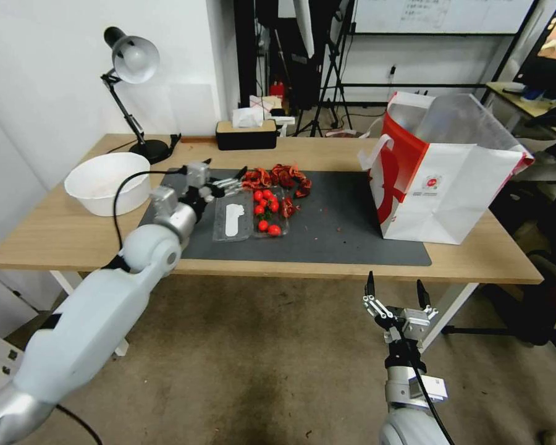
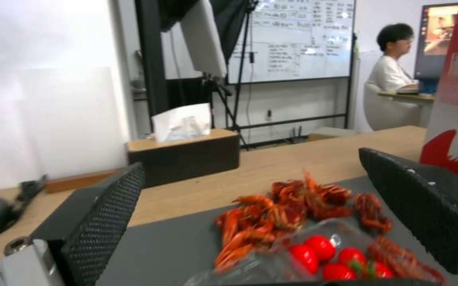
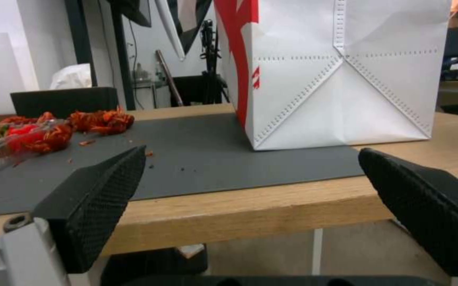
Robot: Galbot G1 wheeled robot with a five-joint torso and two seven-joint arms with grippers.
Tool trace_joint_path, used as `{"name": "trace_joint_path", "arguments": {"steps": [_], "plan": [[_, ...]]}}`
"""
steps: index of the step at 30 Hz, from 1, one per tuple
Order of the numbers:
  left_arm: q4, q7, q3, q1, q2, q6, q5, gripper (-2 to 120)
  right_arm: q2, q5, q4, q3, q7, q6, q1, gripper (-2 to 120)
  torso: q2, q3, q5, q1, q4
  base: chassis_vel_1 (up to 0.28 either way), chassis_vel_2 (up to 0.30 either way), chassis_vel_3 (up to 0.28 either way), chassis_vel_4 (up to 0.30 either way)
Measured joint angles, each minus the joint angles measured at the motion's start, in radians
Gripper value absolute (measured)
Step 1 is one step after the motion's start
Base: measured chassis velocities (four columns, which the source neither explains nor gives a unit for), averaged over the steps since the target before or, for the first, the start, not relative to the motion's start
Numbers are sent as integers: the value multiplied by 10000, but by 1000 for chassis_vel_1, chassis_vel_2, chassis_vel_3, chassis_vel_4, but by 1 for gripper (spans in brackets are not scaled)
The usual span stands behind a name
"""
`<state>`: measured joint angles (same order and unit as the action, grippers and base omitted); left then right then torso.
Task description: Pick up the trash from the table and place it into the takeout bag.
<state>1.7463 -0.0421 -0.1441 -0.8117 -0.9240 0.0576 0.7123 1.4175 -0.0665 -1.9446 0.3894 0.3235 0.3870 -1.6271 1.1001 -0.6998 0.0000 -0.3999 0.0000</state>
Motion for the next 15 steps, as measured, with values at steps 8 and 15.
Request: {"name": "trace_joint_path", "arguments": {"steps": [8, 15], "plan": [[537, 13, -1105, -1811, -145, -423, -554, 100, 12, 28, 19, -11, 0, 24, -41, 100, 0, 0, -2, 1, 1, 0, 0, 0, 0], [994, 78, -2059, -3150, -416, -772, -1019, 100, 47, 66, 9, -20, -1, 53, -88, 100, 0, -1, -1, 0, 1, 0, 0, 0, 0]]}}
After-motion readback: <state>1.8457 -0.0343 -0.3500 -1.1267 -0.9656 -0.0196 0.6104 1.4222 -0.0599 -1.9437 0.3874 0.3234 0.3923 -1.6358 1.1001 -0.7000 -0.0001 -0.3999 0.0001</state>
